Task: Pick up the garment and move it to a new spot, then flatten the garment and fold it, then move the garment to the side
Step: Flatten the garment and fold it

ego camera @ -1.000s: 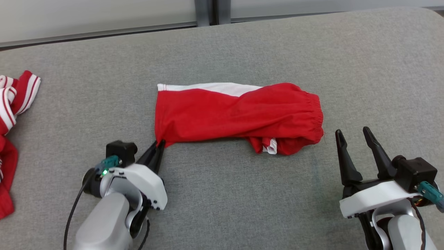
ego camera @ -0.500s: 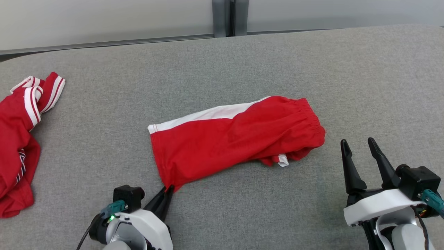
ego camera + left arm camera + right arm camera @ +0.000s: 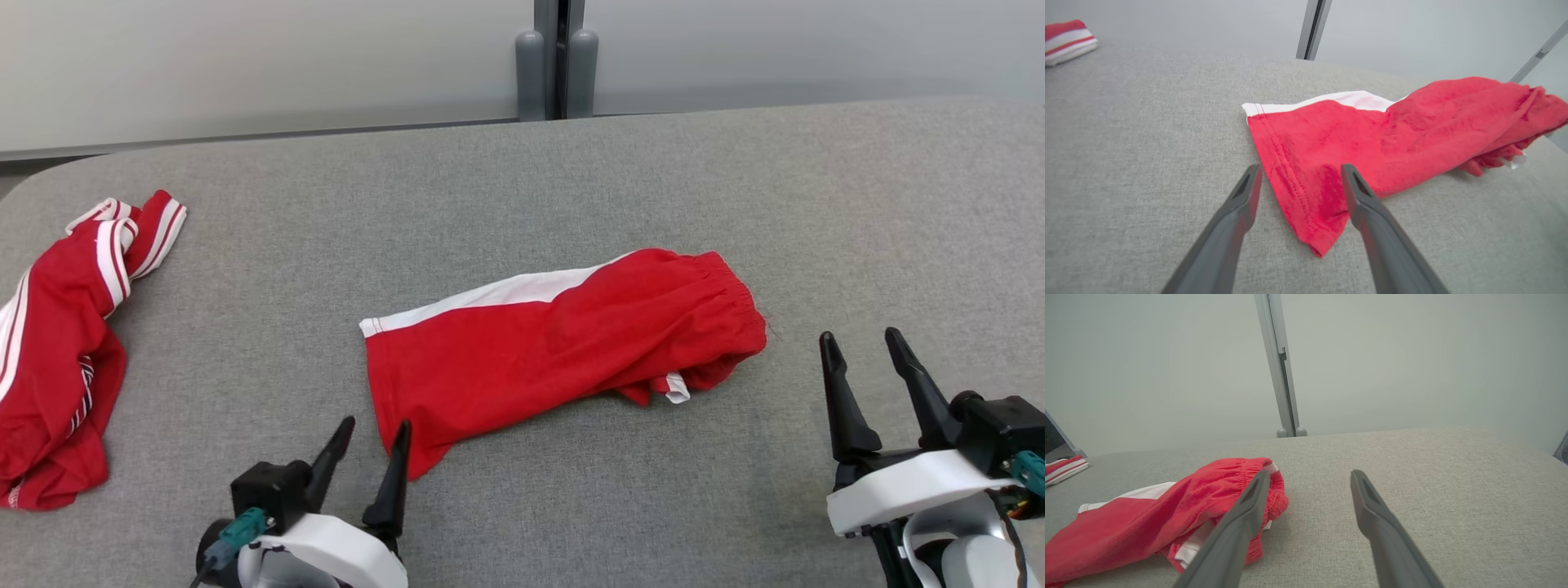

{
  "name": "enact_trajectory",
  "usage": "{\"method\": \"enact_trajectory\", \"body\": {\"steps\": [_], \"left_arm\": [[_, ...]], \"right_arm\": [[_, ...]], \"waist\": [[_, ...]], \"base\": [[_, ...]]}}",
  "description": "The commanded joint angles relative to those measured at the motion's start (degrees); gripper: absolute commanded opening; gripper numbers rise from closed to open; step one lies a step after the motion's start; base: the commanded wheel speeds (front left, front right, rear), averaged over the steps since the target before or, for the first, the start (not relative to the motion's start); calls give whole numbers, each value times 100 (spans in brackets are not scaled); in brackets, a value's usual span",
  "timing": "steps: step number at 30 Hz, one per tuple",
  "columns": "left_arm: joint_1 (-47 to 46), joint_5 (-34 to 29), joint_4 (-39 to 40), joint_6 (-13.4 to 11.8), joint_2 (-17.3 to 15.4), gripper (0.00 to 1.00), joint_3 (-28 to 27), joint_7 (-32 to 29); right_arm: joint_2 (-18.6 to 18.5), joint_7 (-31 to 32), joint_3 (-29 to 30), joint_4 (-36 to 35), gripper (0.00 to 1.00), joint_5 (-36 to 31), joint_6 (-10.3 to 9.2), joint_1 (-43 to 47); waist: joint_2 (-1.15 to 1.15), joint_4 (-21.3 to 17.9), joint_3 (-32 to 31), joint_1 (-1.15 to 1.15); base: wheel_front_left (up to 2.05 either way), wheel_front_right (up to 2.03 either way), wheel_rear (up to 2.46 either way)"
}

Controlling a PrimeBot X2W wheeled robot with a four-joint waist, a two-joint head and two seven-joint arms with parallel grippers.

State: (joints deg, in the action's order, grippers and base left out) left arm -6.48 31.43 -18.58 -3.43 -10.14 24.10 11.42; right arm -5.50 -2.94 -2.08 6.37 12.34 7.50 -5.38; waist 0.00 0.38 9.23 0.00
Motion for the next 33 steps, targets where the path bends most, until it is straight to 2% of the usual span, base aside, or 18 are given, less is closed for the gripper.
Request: {"method": "enact_trajectory", "body": {"steps": [1, 8, 12, 21, 33], "left_arm": [[-52, -45, 43, -37, -54, 100, -53, 50], [-195, -450, 667, -491, -189, 100, -483, 345], [-242, -691, 921, -623, -341, 100, -660, 371], [-104, -823, 994, -632, -592, 100, -762, 377], [-301, -791, 888, -552, -536, 100, -633, 362]], "right_arm": [[-40, -1, 28, -27, 100, -49, -2, 54], [-66, 129, 116, -256, 100, -114, -1, 114], [-87, 188, 118, -360, 100, -147, -2, 181], [-111, 295, 54, -496, 100, -159, -2, 246], [-152, 385, 59, -453, 100, -102, -1, 93]], "waist": [[0, 20, -42, 0], [0, 106, -227, 0], [0, 140, -293, 0], [0, 159, -333, 0], [0, 245, -233, 0]], "base": [[0, 0, 0], [0, 0, 0], [0, 0, 0], [0, 0, 0], [0, 0, 0]]}}
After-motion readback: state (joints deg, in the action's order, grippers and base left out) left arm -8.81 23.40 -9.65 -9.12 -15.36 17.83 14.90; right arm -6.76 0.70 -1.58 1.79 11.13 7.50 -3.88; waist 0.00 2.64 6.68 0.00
